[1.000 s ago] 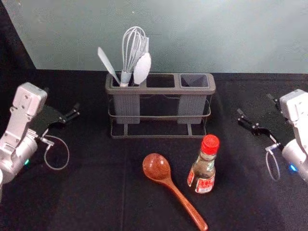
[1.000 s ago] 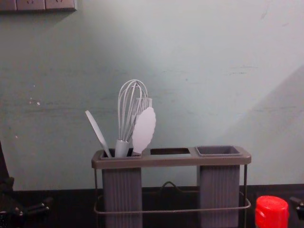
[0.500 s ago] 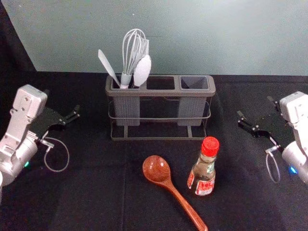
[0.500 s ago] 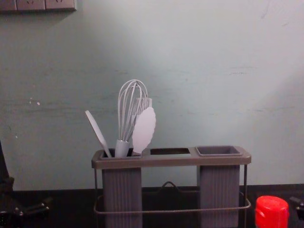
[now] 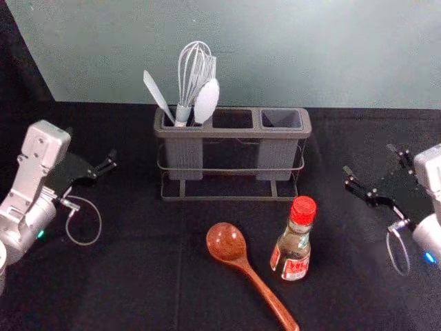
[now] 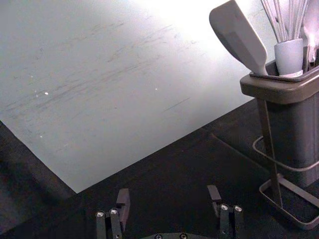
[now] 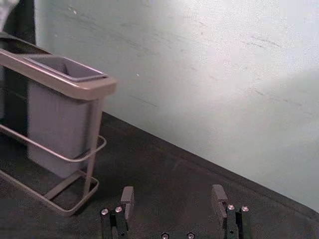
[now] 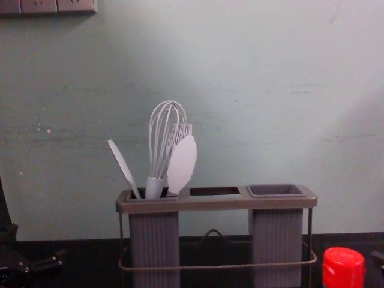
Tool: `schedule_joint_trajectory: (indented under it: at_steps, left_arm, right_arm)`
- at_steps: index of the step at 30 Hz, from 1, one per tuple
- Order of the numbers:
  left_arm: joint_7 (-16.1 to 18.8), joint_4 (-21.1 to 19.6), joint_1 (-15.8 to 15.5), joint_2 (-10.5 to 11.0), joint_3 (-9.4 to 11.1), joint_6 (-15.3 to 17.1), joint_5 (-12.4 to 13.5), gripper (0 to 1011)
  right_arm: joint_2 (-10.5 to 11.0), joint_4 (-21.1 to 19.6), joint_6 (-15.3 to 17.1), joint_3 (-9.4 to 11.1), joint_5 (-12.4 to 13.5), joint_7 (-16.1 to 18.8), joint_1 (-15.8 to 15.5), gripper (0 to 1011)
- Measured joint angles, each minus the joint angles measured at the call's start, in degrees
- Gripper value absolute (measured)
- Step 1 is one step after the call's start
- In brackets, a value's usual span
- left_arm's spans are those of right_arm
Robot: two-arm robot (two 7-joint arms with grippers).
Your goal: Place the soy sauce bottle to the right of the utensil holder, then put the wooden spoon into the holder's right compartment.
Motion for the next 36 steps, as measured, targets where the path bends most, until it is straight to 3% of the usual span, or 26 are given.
schedule_joint_trajectory:
  at_steps: [9,15,18,27,28,36]
  left_arm:
    - [0.0,0.0,0.0,0.0,0.0,0.0,0.0,1011]
    - [0.0,0.0,0.0,0.0,0.0,0.0,0.0,1011]
    - [0.0,0.0,0.0,0.0,0.0,0.0,0.0,1011]
    - [0.0,0.0,0.0,0.0,0.0,0.0,0.0,1011]
    - [0.0,0.0,0.0,0.0,0.0,0.0,0.0,1011]
    - [0.0,0.0,0.0,0.0,0.0,0.0,0.0,1011]
  right_arm:
    - [2.6,-5.4,-1.0,2.9,1.9,1.8,-5.8,1002]
    - [4.8,-10.7,-3.0,5.7,4.0,3.3,-11.9,1000]
    - [5.5,-12.7,-4.5,6.9,5.6,4.5,-14.8,1000]
    - [6.4,-16.6,-7.2,9.5,7.1,5.6,-21.2,1002]
    - [8.1,-20.3,-7.5,11.3,8.3,8.0,-25.2,1002]
    - [8.4,-24.1,-5.6,9.8,9.8,12.0,-26.6,1002]
